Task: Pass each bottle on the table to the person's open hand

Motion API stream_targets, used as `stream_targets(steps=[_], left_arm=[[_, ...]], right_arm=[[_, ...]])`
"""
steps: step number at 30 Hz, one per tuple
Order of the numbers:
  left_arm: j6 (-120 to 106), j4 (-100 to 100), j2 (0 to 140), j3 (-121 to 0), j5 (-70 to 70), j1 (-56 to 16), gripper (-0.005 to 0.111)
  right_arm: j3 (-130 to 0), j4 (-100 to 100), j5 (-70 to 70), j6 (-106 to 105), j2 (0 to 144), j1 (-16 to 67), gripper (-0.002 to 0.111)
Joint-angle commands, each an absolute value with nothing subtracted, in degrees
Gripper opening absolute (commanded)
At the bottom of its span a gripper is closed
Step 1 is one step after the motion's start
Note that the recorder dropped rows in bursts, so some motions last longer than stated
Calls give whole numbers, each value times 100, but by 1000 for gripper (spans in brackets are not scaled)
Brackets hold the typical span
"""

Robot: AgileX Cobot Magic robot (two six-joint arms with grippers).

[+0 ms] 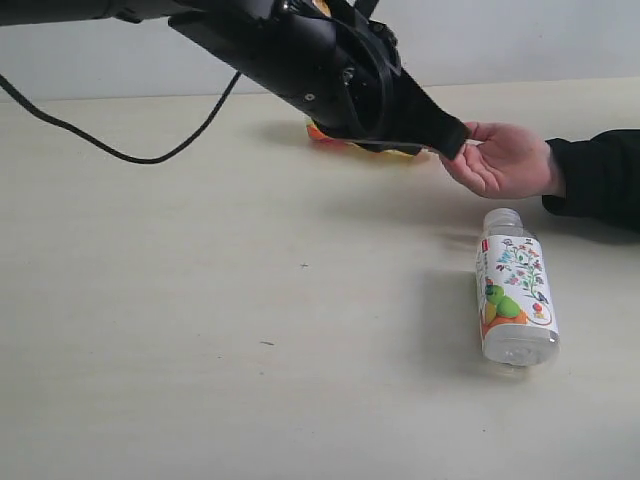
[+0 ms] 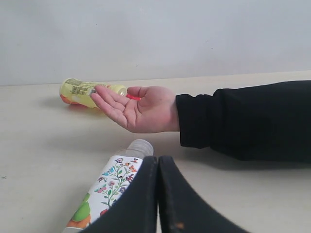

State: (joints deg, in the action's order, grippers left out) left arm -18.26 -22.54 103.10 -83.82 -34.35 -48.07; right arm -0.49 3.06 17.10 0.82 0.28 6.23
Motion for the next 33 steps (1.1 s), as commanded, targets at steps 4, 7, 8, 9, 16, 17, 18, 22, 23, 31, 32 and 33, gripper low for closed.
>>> stream_targets(steps=[4,7,8,9,16,17,18,22,23,31,32,33], left_arm=[[-1749,-2327,10322,-8517,-3388,-4864,0],[-1749,-2315,10222,-8462,-3452,-4779,0],[-1749,-2325,10207,-8462,-3530,-4733,0],[-1732,-2385,10207,-8462,-3597,-4732,0],[-1622,-2326,10106,-8462,-3913,-4741,0],[-1622,-2275,10064,-8462,-3930,-4729,0],[-1622,-2252,10014,-8436,-3944,-4699,0],[-1678,-2222,9901,-8314,-3974,-4677,0],[-1678,-2222,9903,-8314,-4004,-4677,0],[-1728,-2564,9836,-8298,-3995,-4677,0],[-1759,-2564,9774,-8214,-3900,-4677,0],[-1774,-2564,9643,-8091,-3739,-4677,0]], right_arm=[[-34,277,1664,62,0,595,0],[-34,277,1664,62,0,595,0],[-34,277,1664,62,0,595,0],[-34,277,1664,62,0,595,0],[-34,277,1664,62,0,595,0],[-34,277,1664,62,0,595,0],[-34,277,1664,62,0,595,0],[-34,277,1664,62,0,595,0],[-34,277,1664,62,0,595,0],[-34,276,1653,48,0,595,0],[-34,276,1653,48,0,595,0],[-34,276,1613,0,0,595,0]])
